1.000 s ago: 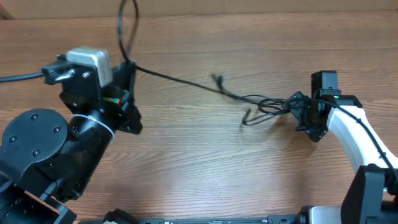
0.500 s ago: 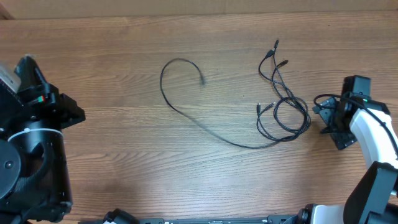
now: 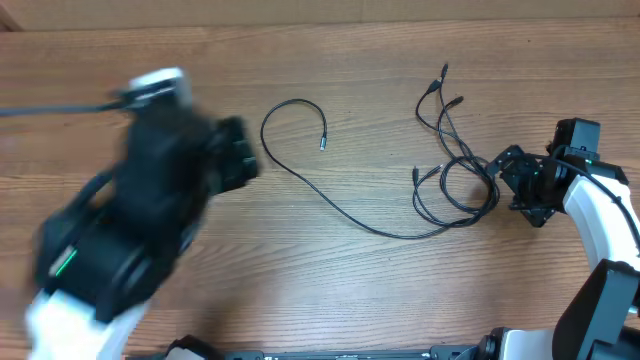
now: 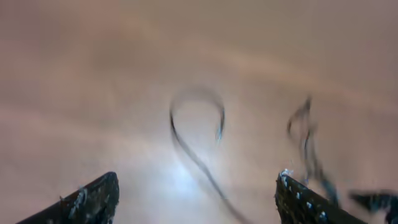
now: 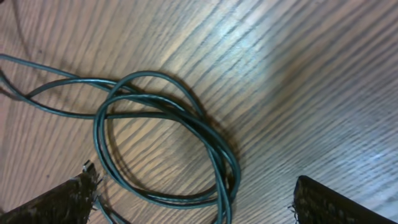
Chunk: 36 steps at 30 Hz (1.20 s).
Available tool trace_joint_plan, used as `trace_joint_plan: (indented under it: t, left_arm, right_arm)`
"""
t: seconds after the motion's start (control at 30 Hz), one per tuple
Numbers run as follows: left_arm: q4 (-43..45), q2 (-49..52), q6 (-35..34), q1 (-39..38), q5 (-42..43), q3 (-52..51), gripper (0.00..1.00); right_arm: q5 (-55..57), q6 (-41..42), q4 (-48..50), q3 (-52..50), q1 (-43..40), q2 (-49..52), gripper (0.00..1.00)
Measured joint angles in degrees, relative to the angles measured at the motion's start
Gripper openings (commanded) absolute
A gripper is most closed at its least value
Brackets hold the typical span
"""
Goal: Untangle cables
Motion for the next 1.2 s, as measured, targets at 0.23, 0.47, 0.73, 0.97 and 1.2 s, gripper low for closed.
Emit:
trace_joint_plan:
  t: [0.23,0.47,0.73,0.97,1.2]
  left_arm:
    - [-2.6,18.4,-12.9,-1.3,14.3,-1.2,0.82]
    - [6.6,28.7,-21.1,-9.2,23.4,-1.4,0.70]
    - [15.6,40.7,-41.7,-16.3,33.0,-1.4,0.68]
    - [26.2,51.3,-53.9,-19.0,41.0,-1.4,0.54]
    - [27.6,57.5,-63.2,-21.9,44.3,-1.4,0.59]
  right_arm:
    - [-0.3,-0.4,-0.3,0.0,0.0,0.0,1.00]
    - [0.6,-0.9,-3.1,0.0,-0.8,0.0,1.00]
    - [1.0,-0.3,-4.7,0.0,-5.7,0.0,1.00]
    - [1.4,-0.2,-4.7,0.0,-6.1,0.0,1.00]
    - [1.2,-0.2,-4.9,0.0,-6.1,0.0,1.00]
